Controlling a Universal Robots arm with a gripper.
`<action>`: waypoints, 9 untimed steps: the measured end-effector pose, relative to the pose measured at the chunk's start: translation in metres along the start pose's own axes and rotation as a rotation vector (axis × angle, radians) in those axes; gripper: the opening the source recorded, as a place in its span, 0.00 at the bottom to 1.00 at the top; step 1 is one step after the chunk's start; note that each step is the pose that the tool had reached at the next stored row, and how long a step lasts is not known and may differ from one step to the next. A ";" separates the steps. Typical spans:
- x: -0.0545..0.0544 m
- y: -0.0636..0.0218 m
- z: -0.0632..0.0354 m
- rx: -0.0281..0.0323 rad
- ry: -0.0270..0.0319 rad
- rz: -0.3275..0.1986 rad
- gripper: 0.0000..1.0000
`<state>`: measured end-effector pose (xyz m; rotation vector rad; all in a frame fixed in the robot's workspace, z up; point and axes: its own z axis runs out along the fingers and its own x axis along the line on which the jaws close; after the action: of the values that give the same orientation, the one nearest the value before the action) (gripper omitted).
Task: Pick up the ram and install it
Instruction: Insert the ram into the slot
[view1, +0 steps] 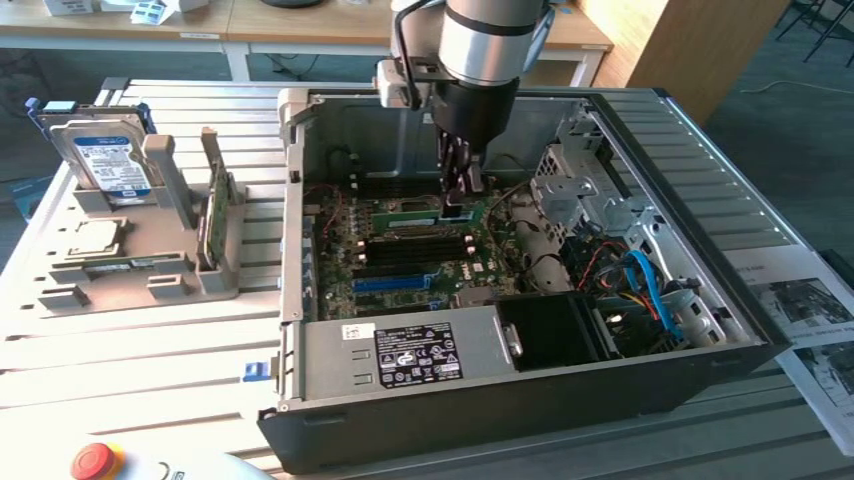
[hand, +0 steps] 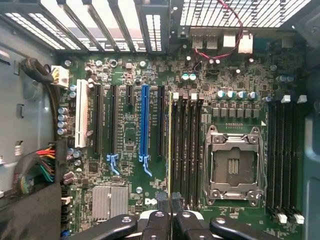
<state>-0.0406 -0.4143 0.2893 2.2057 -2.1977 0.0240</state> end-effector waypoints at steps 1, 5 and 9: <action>0.000 0.0000 0.0018 0.0000 -0.0001 0.000 0.12; 0.000 -0.0001 0.0090 0.0000 0.0000 0.000 0.12; 0.000 -0.0001 0.0162 -0.0001 0.0001 0.000 0.12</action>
<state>-0.0406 -0.4144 0.2730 2.2056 -2.1976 0.0241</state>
